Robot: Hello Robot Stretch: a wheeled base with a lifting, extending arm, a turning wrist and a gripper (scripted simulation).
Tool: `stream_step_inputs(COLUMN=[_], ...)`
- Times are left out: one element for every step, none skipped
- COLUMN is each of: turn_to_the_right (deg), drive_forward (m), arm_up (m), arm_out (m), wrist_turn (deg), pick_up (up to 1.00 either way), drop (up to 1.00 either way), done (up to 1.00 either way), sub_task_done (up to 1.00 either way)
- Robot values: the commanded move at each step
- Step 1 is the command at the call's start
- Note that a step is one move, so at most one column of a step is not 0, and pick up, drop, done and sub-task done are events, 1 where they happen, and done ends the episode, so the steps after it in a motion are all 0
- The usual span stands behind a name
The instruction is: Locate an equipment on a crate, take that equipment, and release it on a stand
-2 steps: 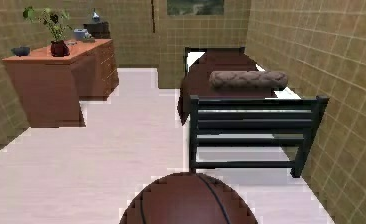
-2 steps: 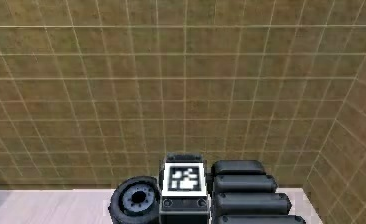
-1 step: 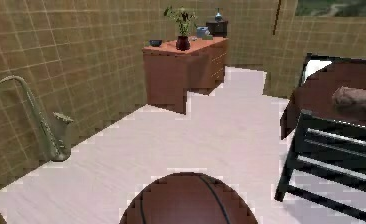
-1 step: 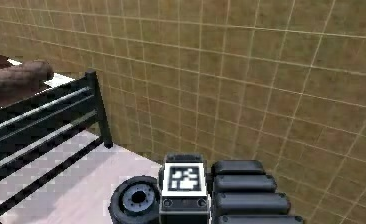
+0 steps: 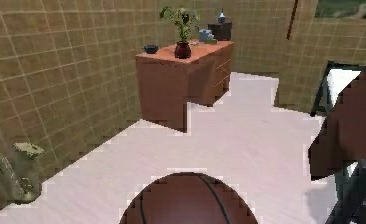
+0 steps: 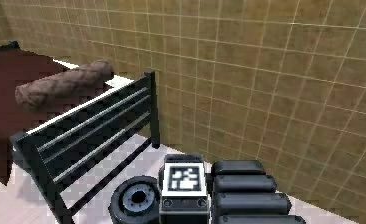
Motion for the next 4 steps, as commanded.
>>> stream_step_inputs(turn_to_the_right=[-45.0,-24.0,-3.0,0.0], drive_forward=[0.00,0.00,0.00,0.45], arm_up=[0.00,0.00,0.00,0.00], arm_out=[0.00,0.00,0.00,0.00], wrist_turn=[0.0,0.0,0.0,0.0], pick_up=[0.00,0.00,0.00,0.00], drop=[0.00,0.00,0.00,0.00], done=[0.00,0.00,0.00,0.00], sub_task_done=[0.00,0.00,0.00,0.00])
